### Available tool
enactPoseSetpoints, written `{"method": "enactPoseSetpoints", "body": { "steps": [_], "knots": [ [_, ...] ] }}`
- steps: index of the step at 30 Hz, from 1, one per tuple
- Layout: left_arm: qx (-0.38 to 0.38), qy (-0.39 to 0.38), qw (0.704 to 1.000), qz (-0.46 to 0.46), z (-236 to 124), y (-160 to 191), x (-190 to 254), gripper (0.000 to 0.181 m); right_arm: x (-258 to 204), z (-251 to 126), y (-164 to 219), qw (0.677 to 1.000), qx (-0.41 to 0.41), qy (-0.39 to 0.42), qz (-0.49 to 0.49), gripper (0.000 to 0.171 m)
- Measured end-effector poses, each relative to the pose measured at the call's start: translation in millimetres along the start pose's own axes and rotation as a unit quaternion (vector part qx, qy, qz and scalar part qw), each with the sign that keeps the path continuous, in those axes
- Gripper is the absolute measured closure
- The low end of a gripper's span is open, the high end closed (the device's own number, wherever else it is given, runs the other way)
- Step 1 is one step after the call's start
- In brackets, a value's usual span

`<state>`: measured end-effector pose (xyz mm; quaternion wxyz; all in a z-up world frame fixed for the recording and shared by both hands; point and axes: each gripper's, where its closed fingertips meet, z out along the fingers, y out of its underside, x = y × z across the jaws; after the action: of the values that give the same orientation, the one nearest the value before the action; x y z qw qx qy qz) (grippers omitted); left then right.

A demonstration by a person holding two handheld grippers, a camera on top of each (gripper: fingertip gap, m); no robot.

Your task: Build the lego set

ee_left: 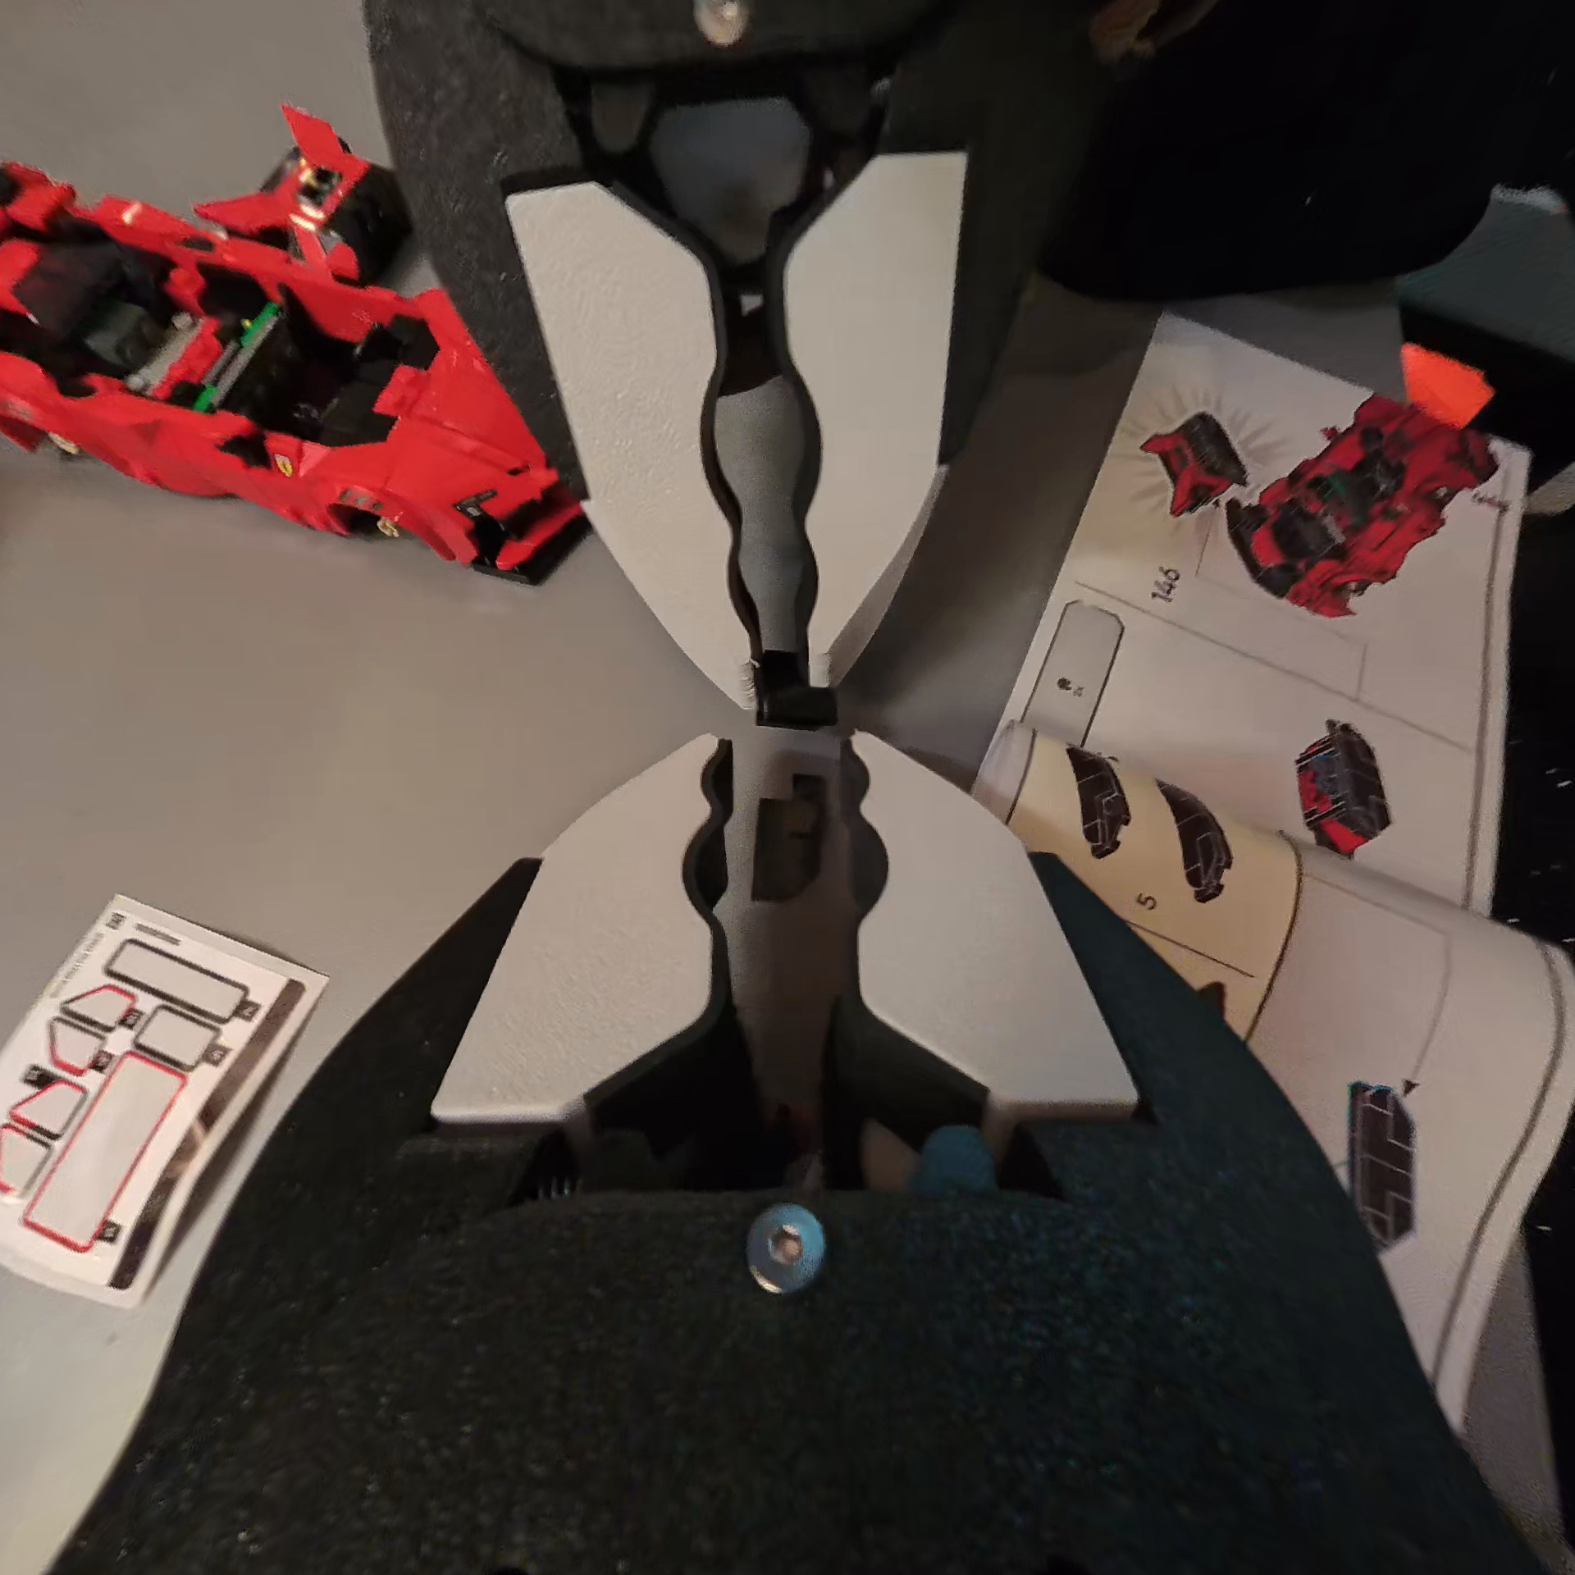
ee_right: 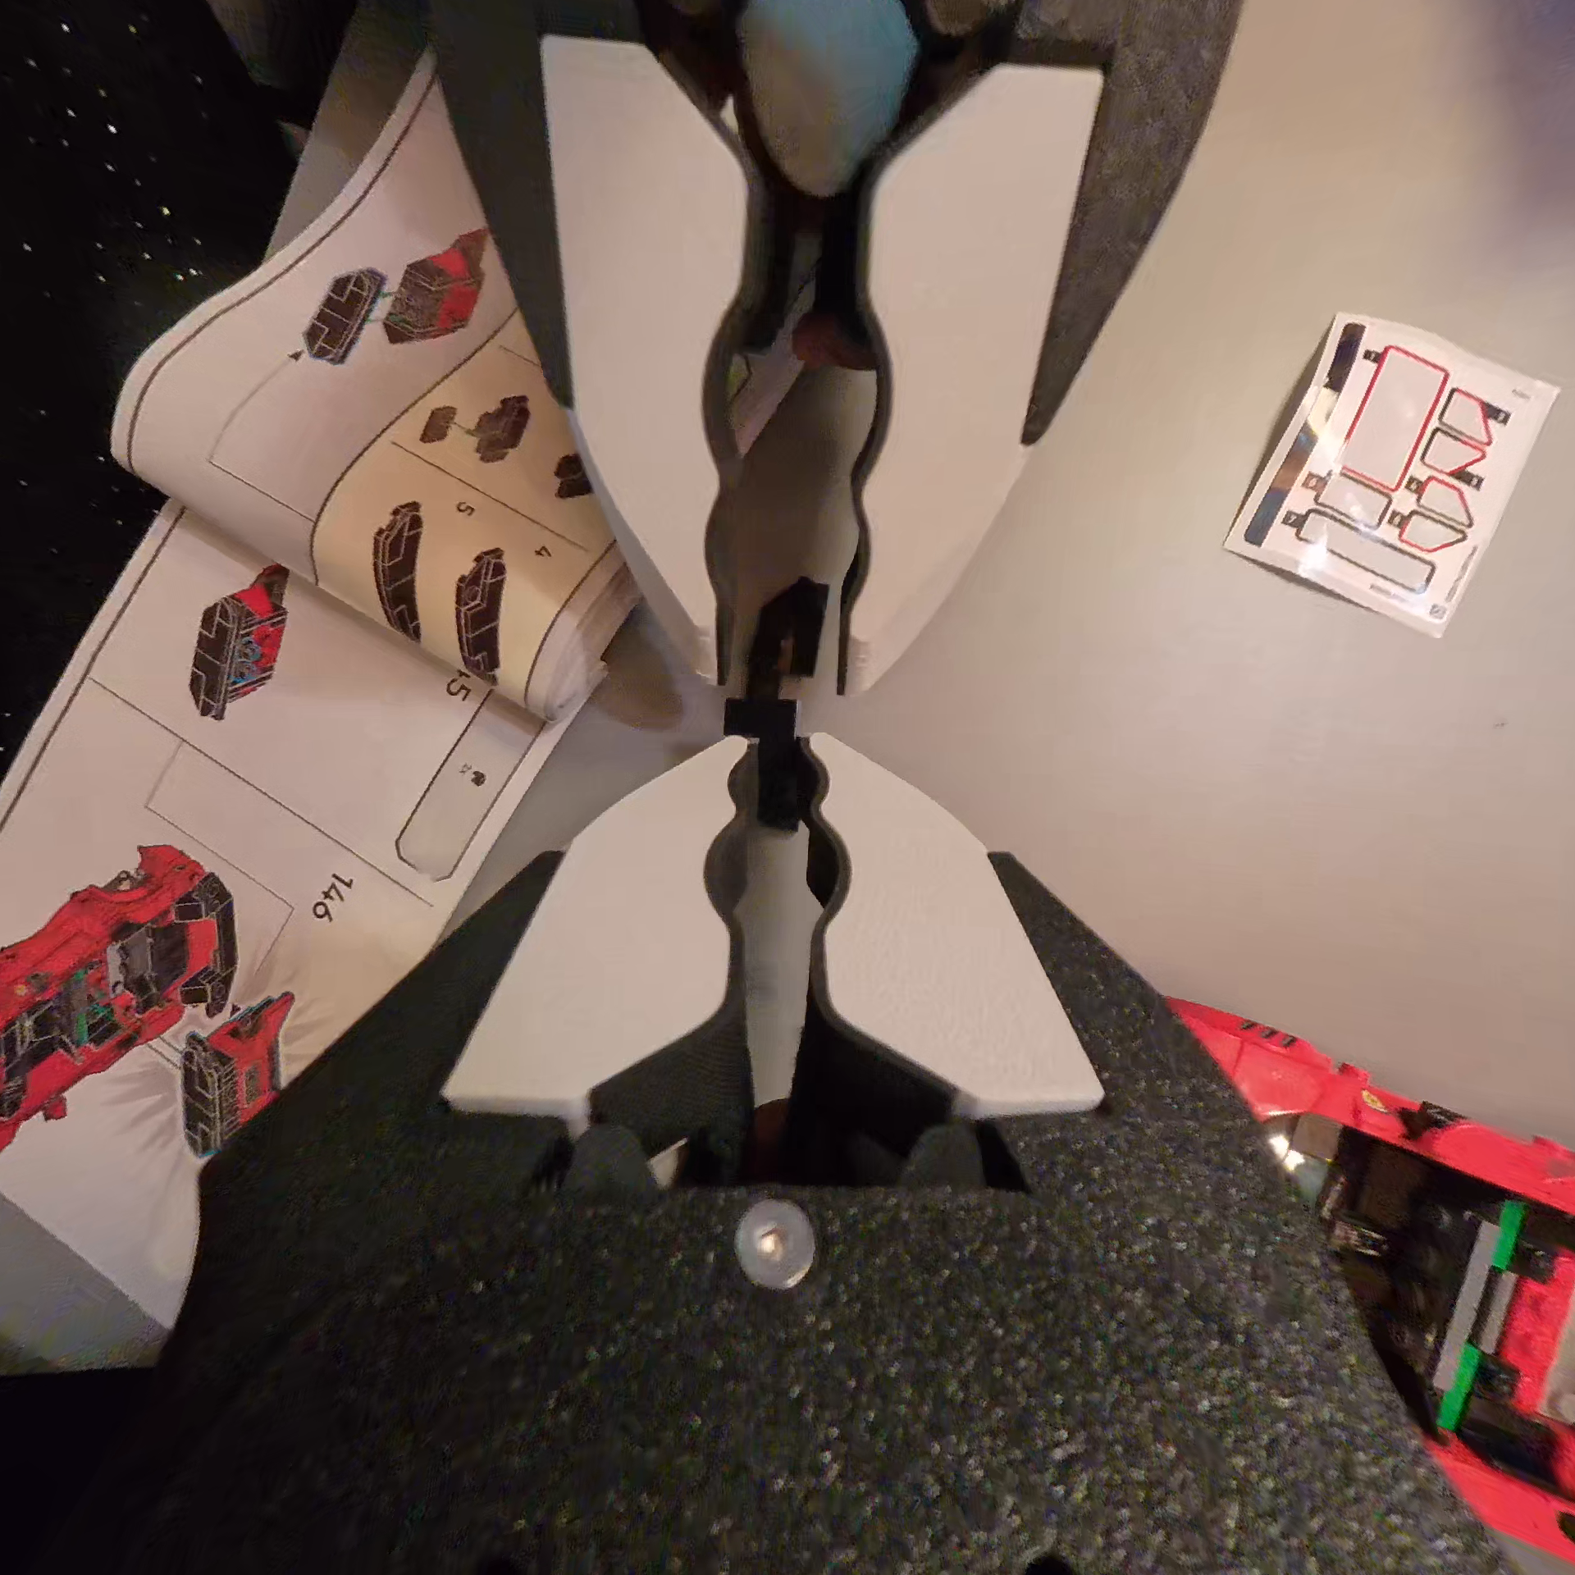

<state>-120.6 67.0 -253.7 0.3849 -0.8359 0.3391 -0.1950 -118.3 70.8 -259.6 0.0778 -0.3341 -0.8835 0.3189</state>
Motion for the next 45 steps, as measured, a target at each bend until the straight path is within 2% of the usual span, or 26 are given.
{"method": "enactPoseSetpoints", "body": {
  "steps": [6, 11, 13, 21, 29, 36, 45],
  "knots": [
    [-0.018, -0.023, 0.999, 0.047, 4, -1, 2, 0.163, -2, 2, -1, 1.0, 0.008, -0.017, 0.019, 0.163],
    [-0.019, -0.012, 0.999, 0.035, 5, -1, 5, 0.166, -4, 2, 0, 0.999, 0.01, -0.024, 0.026, 0.163],
    [-0.022, -0.017, 0.999, 0.033, 4, -1, 4, 0.16, -5, 2, 0, 0.999, 0.011, -0.029, 0.027, 0.163],
    [-0.025, -0.018, 0.998, 0.058, 4, -2, 7, 0.165, -5, 4, 1, 0.999, 0.005, -0.039, 0.036, 0.163],
    [-0.02, -0.012, 0.999, 0.044, -1, -2, 5, 0.166, -2, 4, -4, 0.999, 0.017, -0.027, 0.038, 0.163],
    [-0.019, -0.023, 0.999, 0.035, -9, 0, -1, 0.166, 3, -2, 2, 0.999, 0.007, 0.006, 0.038, 0.139],
    [-0.013, -0.032, 0.999, 0.028, -19, 5, -1, 0.166, 0, -11, 28, 0.998, -0.009, 0.036, 0.047, 0.137]
  ]
}}
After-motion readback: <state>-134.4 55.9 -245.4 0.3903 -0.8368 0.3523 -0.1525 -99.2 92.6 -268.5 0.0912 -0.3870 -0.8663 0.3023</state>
